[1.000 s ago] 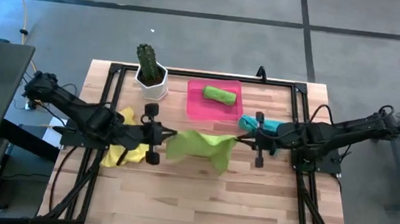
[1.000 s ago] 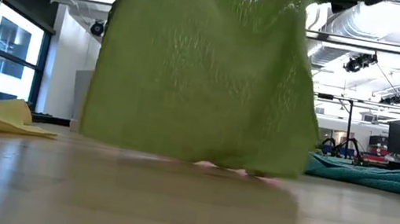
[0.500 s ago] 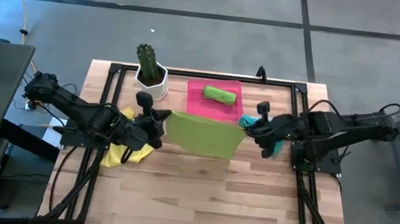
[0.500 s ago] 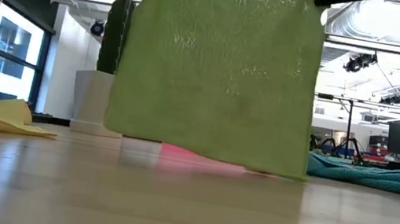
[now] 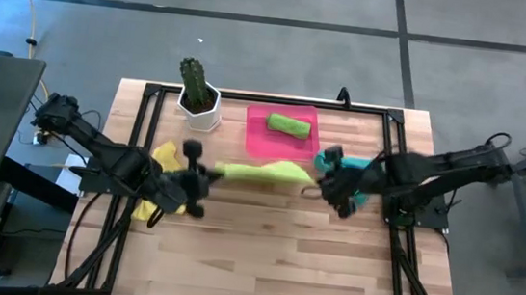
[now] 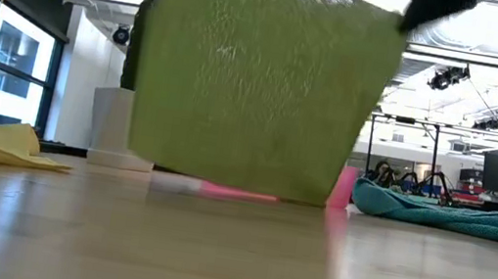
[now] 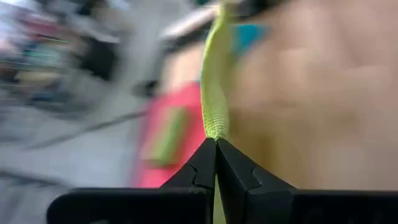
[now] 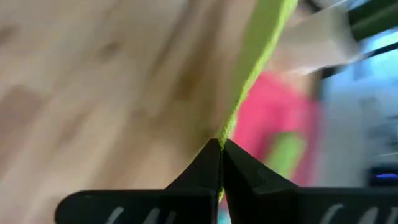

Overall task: Roll microfiber towels into tight, uniform cylinder then place into a basket
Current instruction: Roll the light green microfiber cloth

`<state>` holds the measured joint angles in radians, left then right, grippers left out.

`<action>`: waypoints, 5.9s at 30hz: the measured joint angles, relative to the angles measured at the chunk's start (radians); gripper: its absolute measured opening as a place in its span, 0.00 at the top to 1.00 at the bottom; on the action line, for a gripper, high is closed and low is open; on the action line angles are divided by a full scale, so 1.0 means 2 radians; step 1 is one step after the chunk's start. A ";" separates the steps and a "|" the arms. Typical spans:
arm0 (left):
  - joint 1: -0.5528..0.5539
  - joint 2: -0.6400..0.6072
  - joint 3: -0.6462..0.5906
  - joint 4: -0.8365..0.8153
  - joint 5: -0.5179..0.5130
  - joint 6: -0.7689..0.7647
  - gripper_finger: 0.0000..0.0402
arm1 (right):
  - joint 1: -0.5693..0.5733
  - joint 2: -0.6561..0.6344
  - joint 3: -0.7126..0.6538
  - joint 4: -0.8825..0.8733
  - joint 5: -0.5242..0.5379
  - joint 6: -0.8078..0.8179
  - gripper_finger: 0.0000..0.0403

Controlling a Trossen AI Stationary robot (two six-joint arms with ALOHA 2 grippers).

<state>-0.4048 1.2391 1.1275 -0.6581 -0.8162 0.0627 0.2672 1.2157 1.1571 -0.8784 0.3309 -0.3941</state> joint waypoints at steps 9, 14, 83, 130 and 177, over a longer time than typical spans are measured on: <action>-0.059 0.113 0.000 0.009 0.096 -0.134 1.00 | 0.106 0.079 -0.052 0.046 -0.040 0.096 1.00; -0.093 0.187 0.000 0.073 0.115 -0.144 1.00 | 0.145 0.118 -0.055 0.101 -0.091 0.130 1.00; 0.017 0.274 0.000 -0.054 0.103 -0.301 1.00 | -0.018 0.254 -0.055 0.082 -0.014 0.250 1.00; 0.053 0.274 0.000 -0.053 0.157 -0.297 0.89 | 0.000 0.253 -0.079 0.160 -0.023 0.350 0.72; 0.031 0.352 0.001 0.083 0.251 -0.406 0.71 | -0.006 0.253 -0.140 0.289 -0.026 0.397 0.72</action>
<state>-0.3424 1.9430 1.1294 -0.4919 -0.3138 -0.7494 0.2561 1.7226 0.8774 -0.3011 0.2793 0.4006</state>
